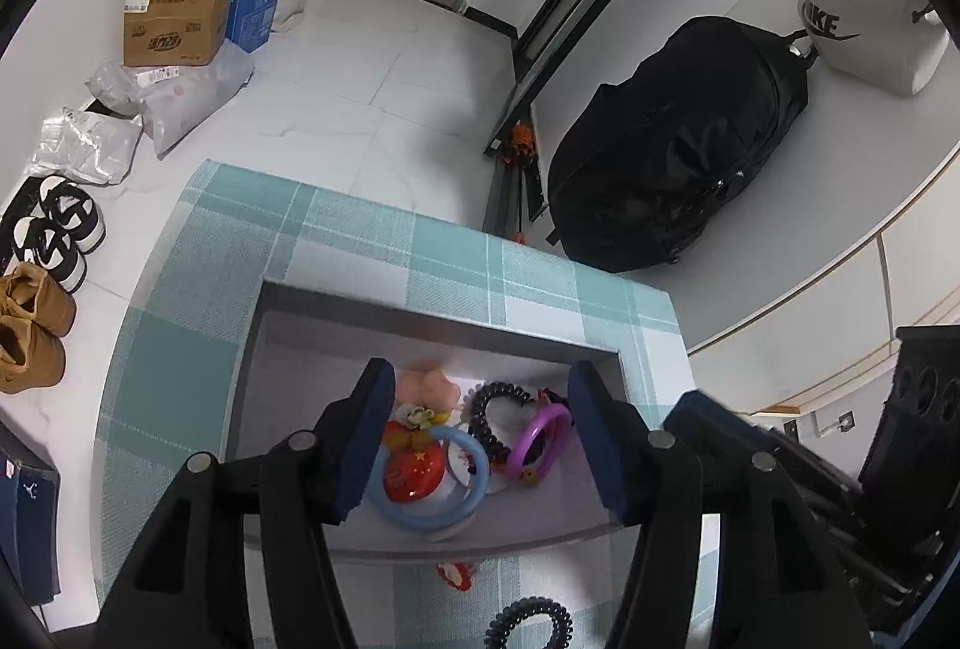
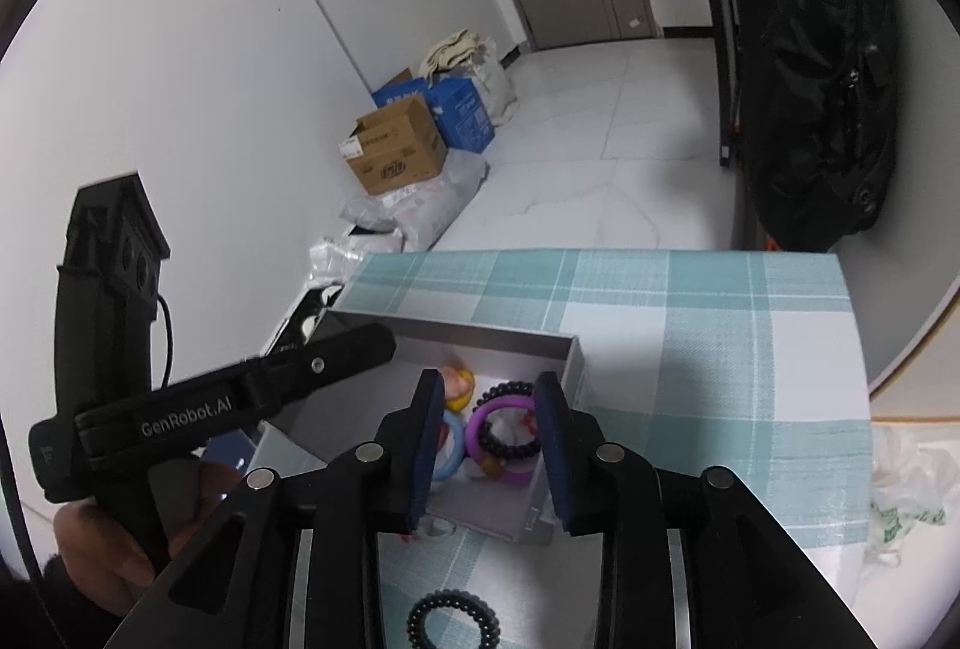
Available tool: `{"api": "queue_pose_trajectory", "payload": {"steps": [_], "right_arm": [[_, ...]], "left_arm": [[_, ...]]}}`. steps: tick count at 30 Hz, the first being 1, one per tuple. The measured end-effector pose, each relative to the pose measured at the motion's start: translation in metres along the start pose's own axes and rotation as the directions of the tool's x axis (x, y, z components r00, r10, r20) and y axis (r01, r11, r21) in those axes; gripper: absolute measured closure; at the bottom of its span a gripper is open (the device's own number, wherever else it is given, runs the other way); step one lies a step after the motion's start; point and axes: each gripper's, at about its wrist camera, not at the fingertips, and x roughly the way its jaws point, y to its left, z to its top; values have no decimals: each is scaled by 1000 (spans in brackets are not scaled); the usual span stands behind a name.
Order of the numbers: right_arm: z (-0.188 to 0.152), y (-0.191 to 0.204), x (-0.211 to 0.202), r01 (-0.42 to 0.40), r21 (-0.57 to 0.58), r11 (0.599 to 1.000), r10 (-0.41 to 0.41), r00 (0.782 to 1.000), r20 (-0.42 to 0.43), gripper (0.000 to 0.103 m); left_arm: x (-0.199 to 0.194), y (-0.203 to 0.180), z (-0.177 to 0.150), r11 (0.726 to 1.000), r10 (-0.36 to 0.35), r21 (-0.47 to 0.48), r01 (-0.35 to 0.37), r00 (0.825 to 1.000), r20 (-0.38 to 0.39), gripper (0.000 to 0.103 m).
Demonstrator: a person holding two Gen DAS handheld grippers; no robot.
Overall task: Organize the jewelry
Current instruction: 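Carry the purple ring and yellow charm into the box and open both tools, then withdraw both tools from the box toward the black coil bracelet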
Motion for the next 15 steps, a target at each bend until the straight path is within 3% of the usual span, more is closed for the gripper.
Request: {"api": "queue_pose_trajectory", "payload": {"steps": [4,13,15], "right_arm": [[0,-4,-7,15,11,1000,-15,1000,27,63],[-7,-6,-17,33,1,999,-33,998,49,57],[-9,-6,-19,36,-6,999,-36,998,54,56]], "left_arm": [[-5,-3,-3,1000,20,17,-20,1000,13,47],[-15,-17,-19,992,79,95,-82,996,39,45],[-17,-23,-23,987,94,124,-99,994,51,41]]}}
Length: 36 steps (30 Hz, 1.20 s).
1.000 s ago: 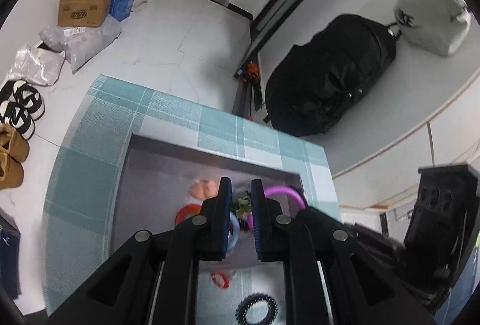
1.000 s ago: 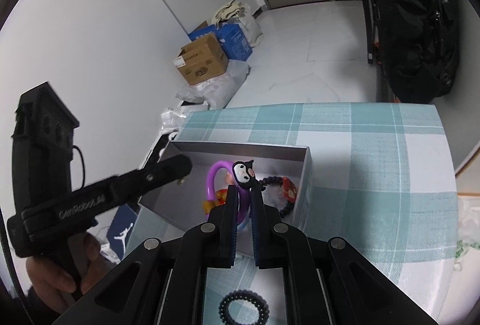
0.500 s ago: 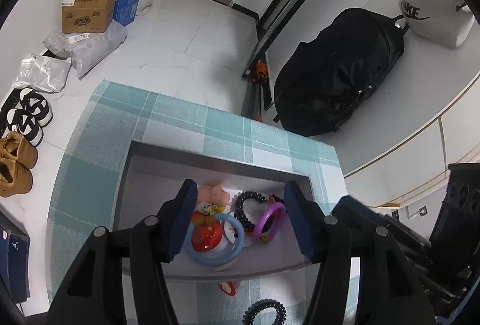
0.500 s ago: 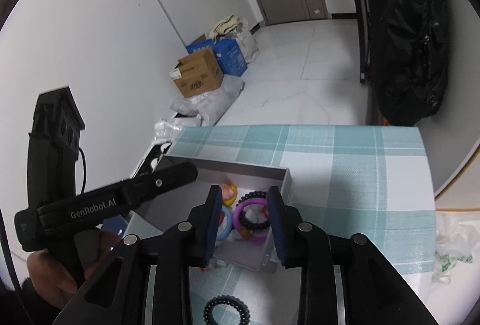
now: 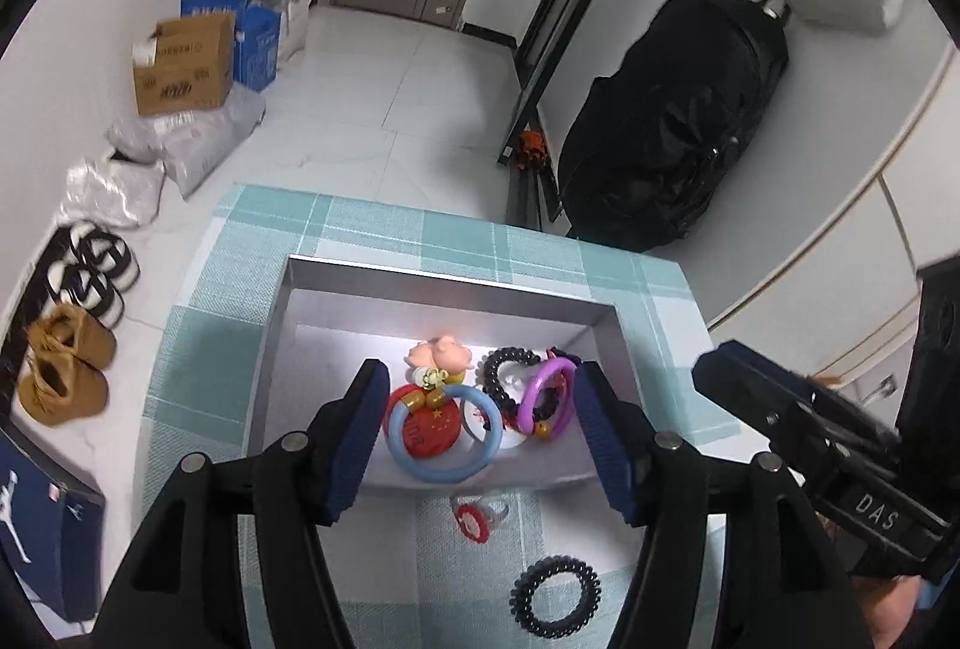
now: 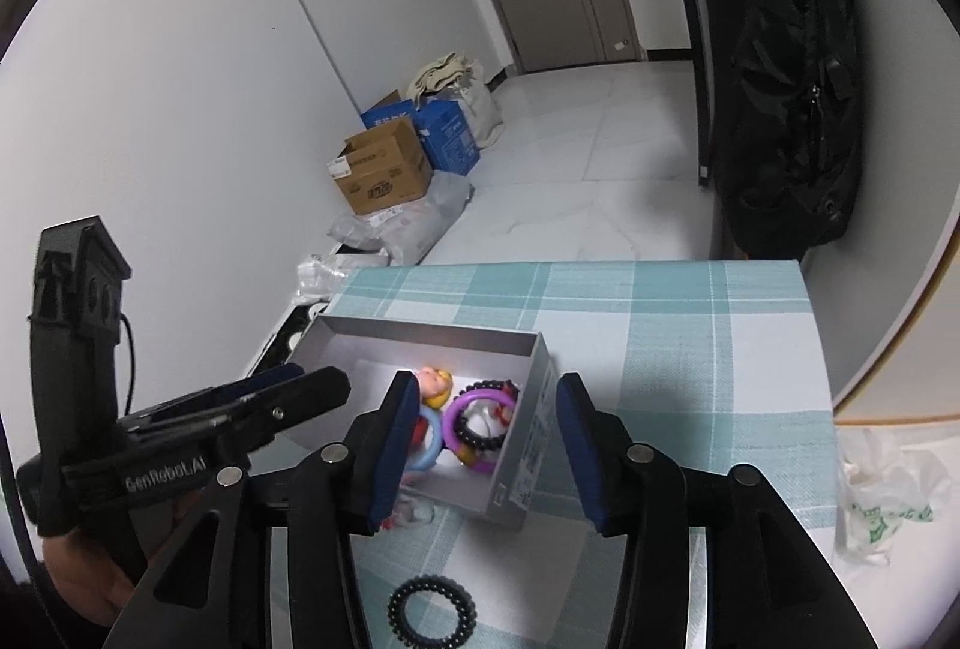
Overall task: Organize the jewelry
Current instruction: 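Withdraw both tools from the box toward the black coil bracelet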
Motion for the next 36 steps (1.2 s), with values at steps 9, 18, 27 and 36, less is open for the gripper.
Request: {"api": "queue_pose_trajectory", "payload": {"steps": [9,18,27,36], "right_arm": [[-14,0,-23,-3,-6,1000,4,998,58,39],[-27,3,-39,11,-26,1000,-9,997,77,28],[-33,1,-49,24,-35,999,-21,996,88,23],[-35,-3,-49,34,-36,999,-31,997,75,16]], "left_arm": [[-22,-19,-22,994,48,92,-53,997,62,34],[-27,-31,-38,987,79,135,-87,995,65,31],[-34,-33,-47,987,90,128,-98,994,65,31],[-32,-40,-56,983,96,152,-103,994,54,30]]}}
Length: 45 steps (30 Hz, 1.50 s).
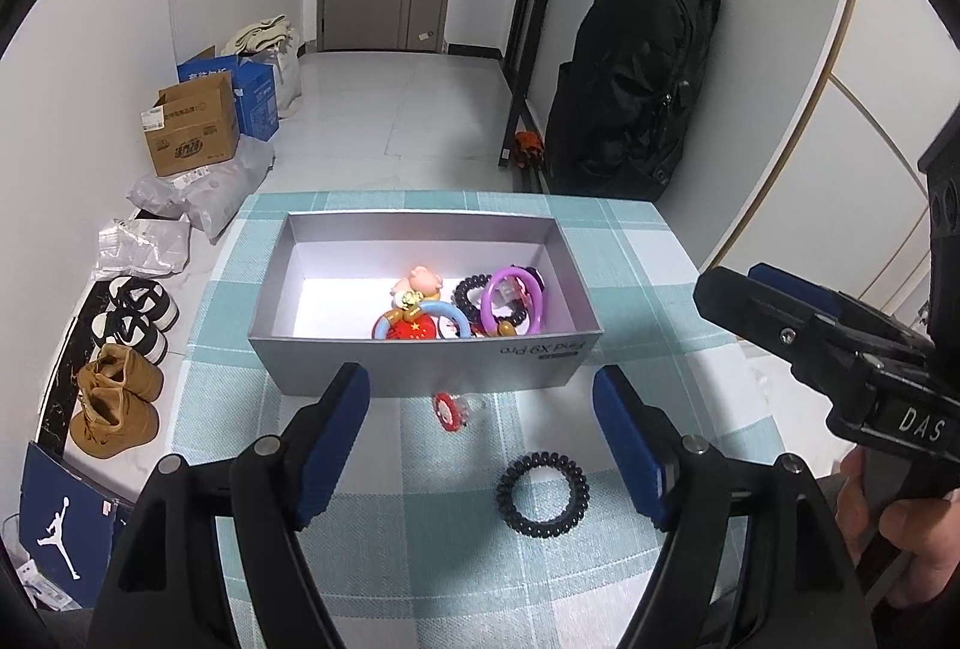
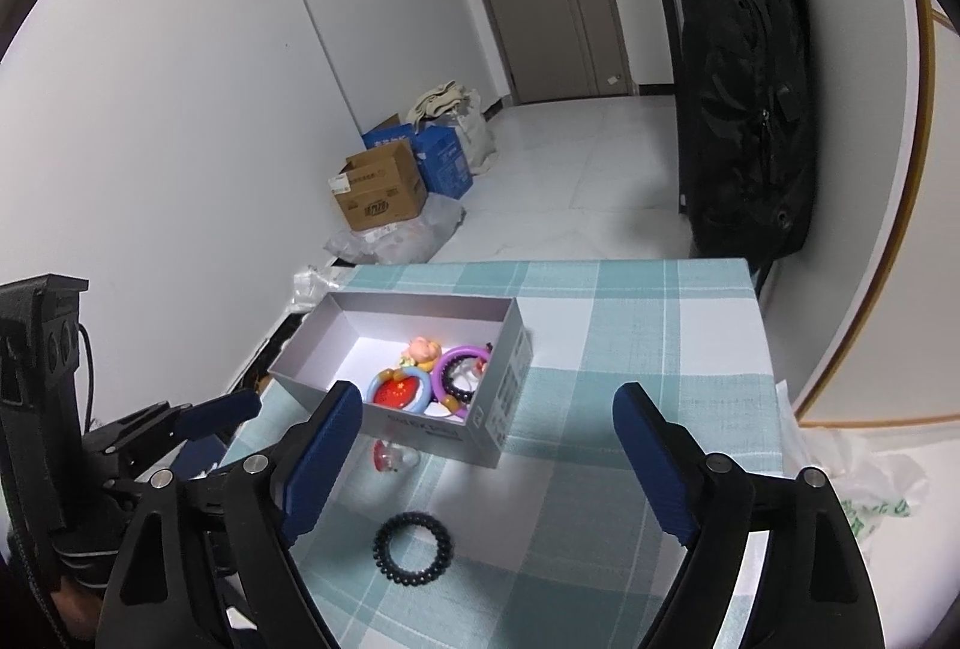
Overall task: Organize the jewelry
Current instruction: 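Withdraw both tools from the box toward the black coil bracelet, then grasp the black coil bracelet from the table with the left tool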
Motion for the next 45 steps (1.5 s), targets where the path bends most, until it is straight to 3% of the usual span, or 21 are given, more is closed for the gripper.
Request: {"api": "queue_pose_trajectory", "payload": {"steps": [8,11,18,22,25,29,34,35,36,37,42,45], "right_arm": [[-1,-9,-1,31,32,999,-30,999,-11,1],[-1,-14,0,45,50,998,-44,999,-21,0],[0,-18,0,87,49,995,-86,996,-37,0],[0,-22,2,129,48,990,-127,991,-42,0],[-1,-29,4,164,68,984,-160,986,-57,0],[-3,-35,6,197,70,978,-192,978,-76,0],[-6,-36,11,202,72,977,-195,976,-99,0],[-6,-35,12,205,68,976,-197,975,-101,0],[-6,-35,13,208,65,976,-201,974,-103,0],[-7,-35,14,213,61,975,-206,973,-105,0],[-12,-36,23,210,70,975,-198,970,-141,0],[-18,-37,29,215,71,974,-200,964,-173,0]], "left_arm": [[8,-13,-14,999,-28,28,30,998,-60,30],[19,-17,-22,998,-51,23,54,992,-115,30],[40,-22,-32,998,-22,49,32,980,-197,30],[54,-27,-36,995,66,90,-45,968,-242,30],[60,-29,-42,996,11,89,14,961,-277,30],[61,-37,-46,987,68,159,-26,962,-264,30],[60,-31,-43,990,48,138,-12,964,-263,31],[59,-31,-43,990,51,143,-14,964,-259,39],[60,-32,-42,988,59,154,-20,966,-253,53],[59,-32,-40,987,55,161,-14,967,-250,59],[62,-19,-32,995,-35,81,60,960,-279,70],[53,-4,-25,994,-106,7,112,959,-264,70]]}}
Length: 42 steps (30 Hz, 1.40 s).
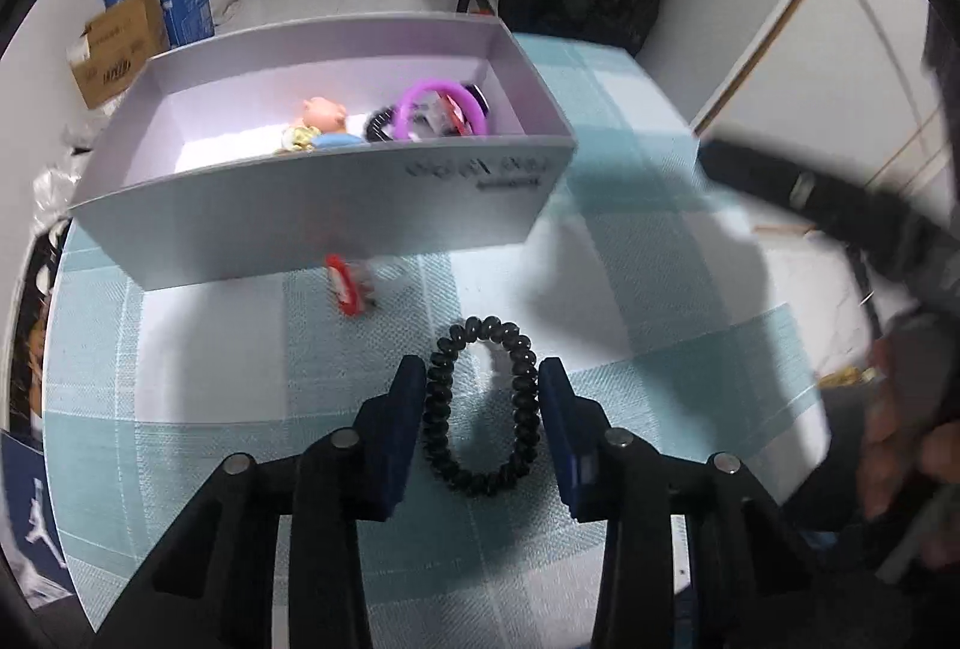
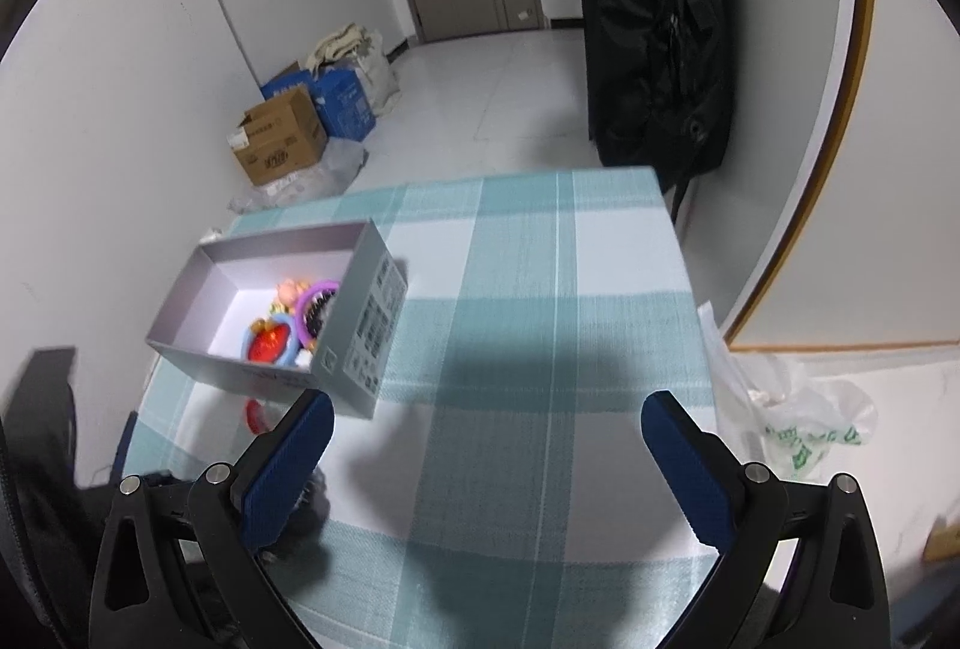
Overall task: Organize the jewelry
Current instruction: 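Grasp the black coil bracelet from the table with the left tool, then lift the coil bracelet with the left tool while the right tool grasps the red pacifier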
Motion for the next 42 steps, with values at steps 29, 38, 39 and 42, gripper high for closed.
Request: {"api": "queue_pose_trajectory", "payload": {"steps": [29,38,39,42], "right_arm": [[-30,112,63,-208,-54,977,199,971,-134,39],[-33,135,70,-127,-175,976,113,990,-85,58],[-34,138,71,-114,-198,974,99,992,-83,61],[-36,143,73,-103,-229,968,86,993,-83,74]], "left_arm": [[-88,96,11,954,-36,-275,118,958,285,70],[-78,112,12,936,-27,-334,111,969,246,70],[-78,112,12,935,-26,-337,110,970,243,70],[-77,111,12,935,-22,-338,106,970,243,70]]}}
